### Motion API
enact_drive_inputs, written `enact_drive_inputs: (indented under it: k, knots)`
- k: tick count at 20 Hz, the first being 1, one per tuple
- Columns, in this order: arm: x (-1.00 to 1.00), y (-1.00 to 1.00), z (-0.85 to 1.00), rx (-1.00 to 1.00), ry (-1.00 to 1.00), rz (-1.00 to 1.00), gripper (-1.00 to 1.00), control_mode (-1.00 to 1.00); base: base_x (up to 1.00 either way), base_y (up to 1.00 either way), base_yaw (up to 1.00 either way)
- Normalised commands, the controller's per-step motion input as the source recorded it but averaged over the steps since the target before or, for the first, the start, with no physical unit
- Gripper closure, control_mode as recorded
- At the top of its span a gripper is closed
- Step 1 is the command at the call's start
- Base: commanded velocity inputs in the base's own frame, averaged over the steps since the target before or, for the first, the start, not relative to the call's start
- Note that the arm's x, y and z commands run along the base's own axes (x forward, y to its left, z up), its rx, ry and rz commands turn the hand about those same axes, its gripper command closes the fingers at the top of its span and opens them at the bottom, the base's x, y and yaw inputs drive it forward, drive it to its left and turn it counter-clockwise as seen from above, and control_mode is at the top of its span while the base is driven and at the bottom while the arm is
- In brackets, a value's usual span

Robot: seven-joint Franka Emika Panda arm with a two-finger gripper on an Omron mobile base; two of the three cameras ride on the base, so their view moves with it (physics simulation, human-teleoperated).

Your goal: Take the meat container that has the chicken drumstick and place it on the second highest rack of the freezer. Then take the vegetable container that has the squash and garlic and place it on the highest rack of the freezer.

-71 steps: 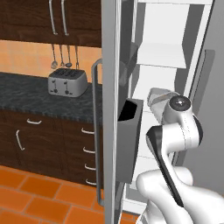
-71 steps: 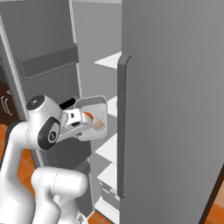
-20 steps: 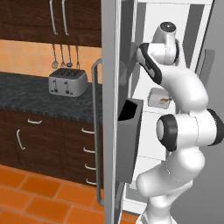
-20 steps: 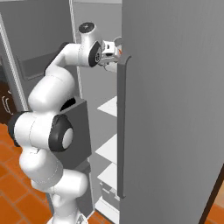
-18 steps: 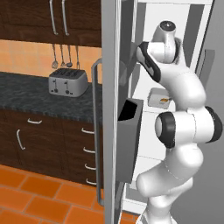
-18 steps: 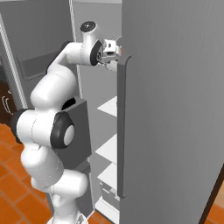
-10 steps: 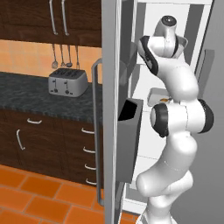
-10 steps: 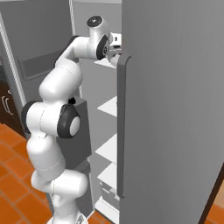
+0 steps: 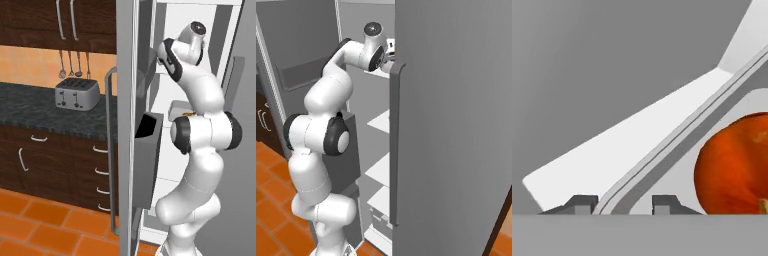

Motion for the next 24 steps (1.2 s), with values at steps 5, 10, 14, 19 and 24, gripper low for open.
enact_drive_inputs:
  k: [5,10,14,19,24]
  knots:
    - [0.27,-0.02,-0.06,-0.02,-0.13,0.33,-1.00,-1.00,0.00,0.00,0.00]
    - [-0.24,0.32,-0.09,-0.16,-0.04,-0.03,-1.00,-1.00,0.00,0.00,0.00]
    - [-0.74,0.37,0.01,-0.10,-0.13,-0.13,-1.00,-1.00,0.00,0.00,0.00]
    - [-0.99,0.41,0.06,-0.01,-0.26,-0.17,-1.00,-1.00,0.00,0.00,0.00]
    - [-1.00,0.17,0.00,0.00,-0.20,-0.19,-1.00,-1.00,0.00,0.00,0.00]
